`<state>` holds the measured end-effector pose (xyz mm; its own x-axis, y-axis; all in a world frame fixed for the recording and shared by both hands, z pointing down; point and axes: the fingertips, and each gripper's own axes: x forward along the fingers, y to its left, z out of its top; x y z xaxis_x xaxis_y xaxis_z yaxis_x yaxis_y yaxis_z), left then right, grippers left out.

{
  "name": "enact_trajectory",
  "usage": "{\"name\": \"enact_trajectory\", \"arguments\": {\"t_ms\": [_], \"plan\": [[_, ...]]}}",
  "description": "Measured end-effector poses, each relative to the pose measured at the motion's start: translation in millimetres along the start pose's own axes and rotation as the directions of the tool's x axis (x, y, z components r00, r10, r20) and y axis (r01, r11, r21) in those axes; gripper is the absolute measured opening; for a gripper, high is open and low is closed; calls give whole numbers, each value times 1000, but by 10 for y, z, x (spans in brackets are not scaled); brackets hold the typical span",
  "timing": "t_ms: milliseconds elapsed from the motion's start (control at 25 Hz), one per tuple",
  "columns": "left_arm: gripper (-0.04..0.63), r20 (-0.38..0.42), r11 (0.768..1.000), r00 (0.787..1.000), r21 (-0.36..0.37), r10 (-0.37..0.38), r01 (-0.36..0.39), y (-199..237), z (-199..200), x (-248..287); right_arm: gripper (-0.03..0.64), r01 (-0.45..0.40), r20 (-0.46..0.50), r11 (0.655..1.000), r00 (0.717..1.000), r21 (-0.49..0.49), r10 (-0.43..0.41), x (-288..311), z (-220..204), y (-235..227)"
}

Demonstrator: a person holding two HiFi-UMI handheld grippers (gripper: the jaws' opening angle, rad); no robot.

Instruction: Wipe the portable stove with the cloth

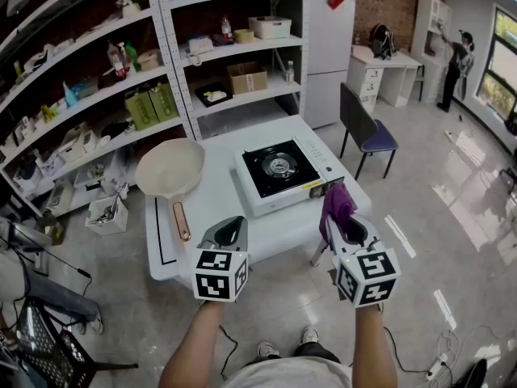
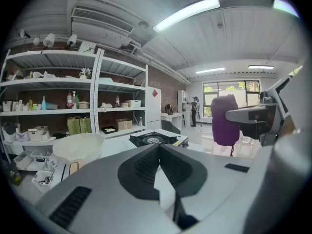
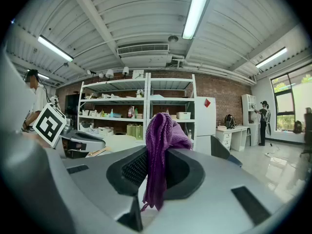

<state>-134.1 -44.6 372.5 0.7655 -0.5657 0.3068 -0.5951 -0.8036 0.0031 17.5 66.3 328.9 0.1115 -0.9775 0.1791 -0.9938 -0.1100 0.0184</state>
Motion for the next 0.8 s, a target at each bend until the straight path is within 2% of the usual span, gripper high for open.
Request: {"name": "enact_trajectory", "arguments": {"t_ms": [520, 800], "plan": [[2, -6, 1000, 1000, 3, -27, 27, -3, 6, 197, 66, 18, -11, 1000, 1000, 9, -18, 92, -39, -130], [2, -9, 1000, 1000, 8, 16, -16, -14, 109, 502, 67, -28, -3, 1000, 1000, 3, 28, 354, -14, -420]]}}
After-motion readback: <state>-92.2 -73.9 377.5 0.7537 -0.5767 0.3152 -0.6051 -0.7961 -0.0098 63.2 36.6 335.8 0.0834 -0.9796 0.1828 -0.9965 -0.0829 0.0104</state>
